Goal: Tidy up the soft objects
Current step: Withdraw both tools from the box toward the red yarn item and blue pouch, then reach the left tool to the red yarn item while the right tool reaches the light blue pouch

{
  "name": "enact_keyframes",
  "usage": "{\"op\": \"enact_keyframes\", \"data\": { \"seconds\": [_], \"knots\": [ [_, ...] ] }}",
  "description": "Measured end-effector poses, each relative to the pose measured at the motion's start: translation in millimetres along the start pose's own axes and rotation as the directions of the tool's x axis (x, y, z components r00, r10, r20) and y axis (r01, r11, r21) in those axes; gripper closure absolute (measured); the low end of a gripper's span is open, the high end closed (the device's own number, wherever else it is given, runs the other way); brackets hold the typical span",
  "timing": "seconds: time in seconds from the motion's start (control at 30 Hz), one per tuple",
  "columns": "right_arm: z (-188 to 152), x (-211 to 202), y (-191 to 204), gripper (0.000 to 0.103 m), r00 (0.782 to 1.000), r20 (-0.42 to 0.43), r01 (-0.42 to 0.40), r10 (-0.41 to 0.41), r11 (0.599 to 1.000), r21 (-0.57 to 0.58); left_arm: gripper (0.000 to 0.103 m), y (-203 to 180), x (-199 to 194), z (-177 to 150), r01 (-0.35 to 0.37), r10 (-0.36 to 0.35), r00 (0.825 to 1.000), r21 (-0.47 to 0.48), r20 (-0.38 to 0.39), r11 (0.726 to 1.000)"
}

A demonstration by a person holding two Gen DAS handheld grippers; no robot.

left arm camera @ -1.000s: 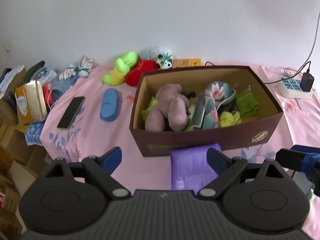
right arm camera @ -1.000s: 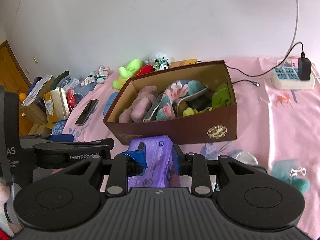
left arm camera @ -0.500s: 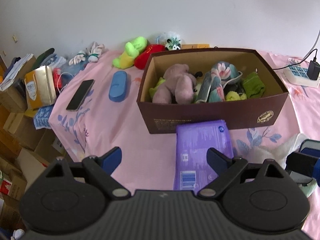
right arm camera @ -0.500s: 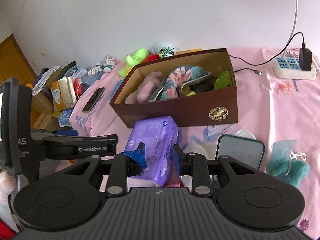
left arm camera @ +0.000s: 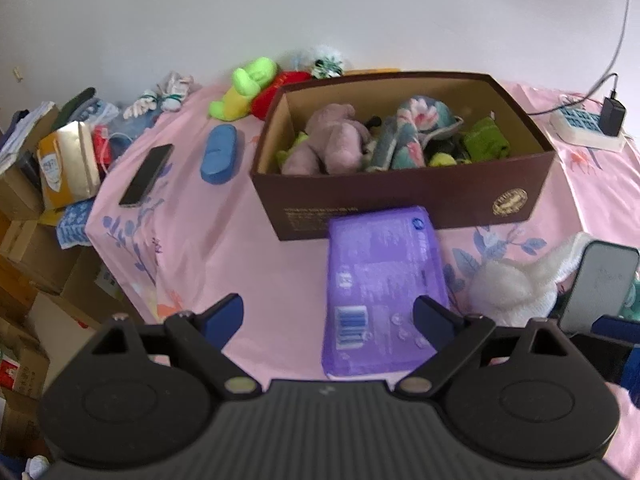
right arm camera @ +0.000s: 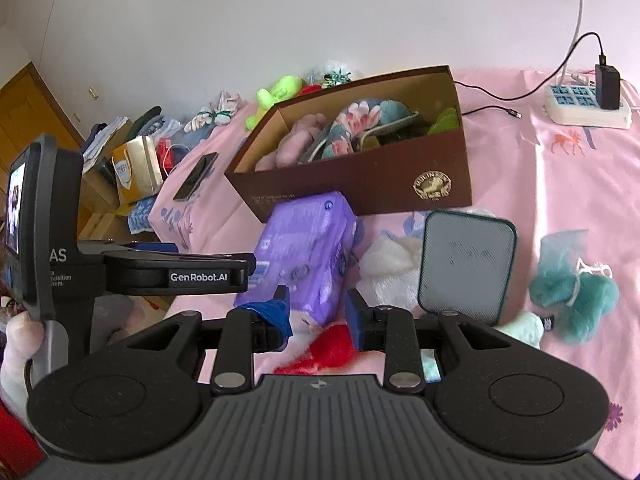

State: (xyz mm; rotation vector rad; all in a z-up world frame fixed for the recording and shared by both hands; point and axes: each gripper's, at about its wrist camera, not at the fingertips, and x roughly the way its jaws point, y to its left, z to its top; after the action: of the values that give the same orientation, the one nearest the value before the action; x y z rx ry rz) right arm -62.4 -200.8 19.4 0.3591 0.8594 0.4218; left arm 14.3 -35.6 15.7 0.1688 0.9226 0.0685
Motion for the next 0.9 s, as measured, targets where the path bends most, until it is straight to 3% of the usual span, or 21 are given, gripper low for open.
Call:
{"op": "enact_keyframes", "data": {
  "seconds": [0.33,0.6,0.8,0.9],
  "knots": [
    [-25,-3,-19,0.090,0.999,-0.052,0.019,-0.018,1.000,0.024,0.009,-15,0,-24,0.076,-0.076,0.997,0.078,-0.011,0.994],
    [-39,-8,-44,0.089,0.995,-0.068,0.079,-0.074,0.994,0.073,0.009,-25,2,-52,0.169,-0.168,0.986,0.154,-0.015,0.974],
    [-46,-16,-76,0.089,0.988,-0.073,0.146,-0.135,0.971,0.187,0.009,-38,12,-70,0.243,-0.239,0.970,0.199,-0.046,0.949],
    [-46,-22,-96,0.089,0.989,-0.061,0.146,-0.133,0.939,0.310,0.009,-44,20,-75,0.263,-0.258,0.965,0.205,-0.056,0.943]
  ]
}}
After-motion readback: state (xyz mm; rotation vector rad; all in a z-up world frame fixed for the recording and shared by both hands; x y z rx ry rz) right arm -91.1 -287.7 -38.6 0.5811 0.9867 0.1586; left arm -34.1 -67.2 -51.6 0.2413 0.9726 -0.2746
